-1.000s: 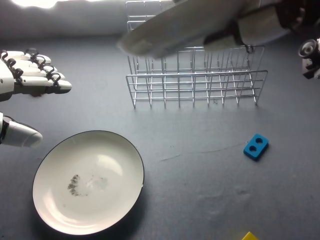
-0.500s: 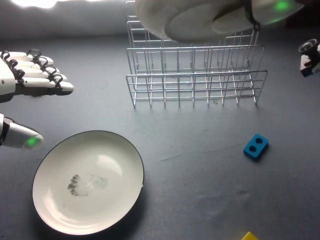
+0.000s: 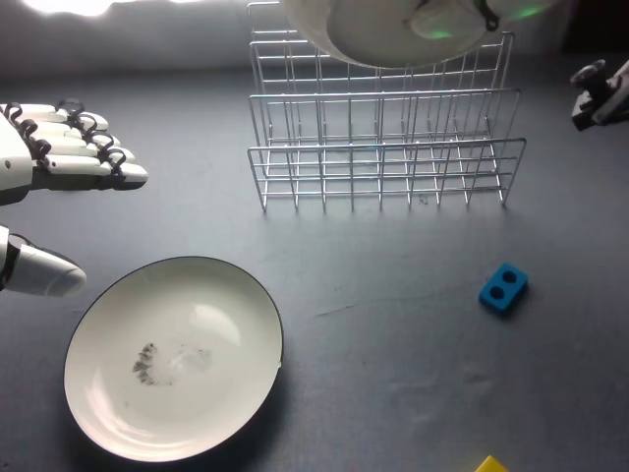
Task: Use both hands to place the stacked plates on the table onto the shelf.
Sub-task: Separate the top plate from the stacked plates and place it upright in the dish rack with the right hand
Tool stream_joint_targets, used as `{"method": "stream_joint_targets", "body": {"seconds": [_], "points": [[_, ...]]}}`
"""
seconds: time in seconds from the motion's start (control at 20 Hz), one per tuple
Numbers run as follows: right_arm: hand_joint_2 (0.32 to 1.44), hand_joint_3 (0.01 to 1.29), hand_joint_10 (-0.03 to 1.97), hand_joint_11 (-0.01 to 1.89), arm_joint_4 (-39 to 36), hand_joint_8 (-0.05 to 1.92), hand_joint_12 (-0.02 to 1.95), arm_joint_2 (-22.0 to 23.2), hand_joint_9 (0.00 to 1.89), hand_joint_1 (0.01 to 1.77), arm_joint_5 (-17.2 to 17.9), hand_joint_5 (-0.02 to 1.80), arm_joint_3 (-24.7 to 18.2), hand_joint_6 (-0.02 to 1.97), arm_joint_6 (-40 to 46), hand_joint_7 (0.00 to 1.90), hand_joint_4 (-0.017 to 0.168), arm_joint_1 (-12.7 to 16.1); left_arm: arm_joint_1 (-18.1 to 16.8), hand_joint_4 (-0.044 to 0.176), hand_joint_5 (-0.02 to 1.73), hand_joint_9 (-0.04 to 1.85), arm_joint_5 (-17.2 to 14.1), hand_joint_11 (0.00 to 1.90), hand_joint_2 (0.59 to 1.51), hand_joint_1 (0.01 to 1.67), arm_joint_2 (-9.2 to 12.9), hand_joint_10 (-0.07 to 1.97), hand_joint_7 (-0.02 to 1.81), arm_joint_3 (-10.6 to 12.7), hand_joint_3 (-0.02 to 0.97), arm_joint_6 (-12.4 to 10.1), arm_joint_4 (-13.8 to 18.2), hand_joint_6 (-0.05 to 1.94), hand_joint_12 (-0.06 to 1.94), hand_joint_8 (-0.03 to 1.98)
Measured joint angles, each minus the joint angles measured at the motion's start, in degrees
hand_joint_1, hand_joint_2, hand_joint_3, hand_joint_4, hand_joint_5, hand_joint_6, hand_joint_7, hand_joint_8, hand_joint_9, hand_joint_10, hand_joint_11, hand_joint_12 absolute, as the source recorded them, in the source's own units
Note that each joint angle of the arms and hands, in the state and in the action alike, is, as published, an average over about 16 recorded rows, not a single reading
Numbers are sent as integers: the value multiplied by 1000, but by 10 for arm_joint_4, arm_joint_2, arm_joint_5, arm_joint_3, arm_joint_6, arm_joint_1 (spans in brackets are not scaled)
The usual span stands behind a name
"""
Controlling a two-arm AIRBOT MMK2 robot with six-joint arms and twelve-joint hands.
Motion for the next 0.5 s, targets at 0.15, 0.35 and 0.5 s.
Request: {"method": "stream_joint_targets", "body": {"seconds": [0.15, 0.35, 0.5], "points": [[995, 16, 1051, 872, -16, 918, 1261, -12, 1023, 1337, -13, 890, 16, 1067, 20, 966, -8, 7, 0, 8, 139, 124, 0, 49, 1134, 23, -1, 7, 140, 0, 15, 0, 1, 12, 67, 5], [995, 16, 1028, 878, -71, 920, 1253, -28, 1022, 1336, -20, 891, 38, 1067, 63, 965, -7, 18, 0, 8, 139, 114, -2, 40, 1134, 23, -2, 7, 134, 0, 15, 0, 1, 12, 71, 5], [995, 16, 1008, 879, -128, 923, 1249, -36, 1026, 1334, -15, 891, 52, 1067, 100, 966, -5, 24, 1, 8, 137, 109, -3, 33, 1134, 23, -2, 7, 128, 0, 16, 0, 1, 12, 74, 5]]}}
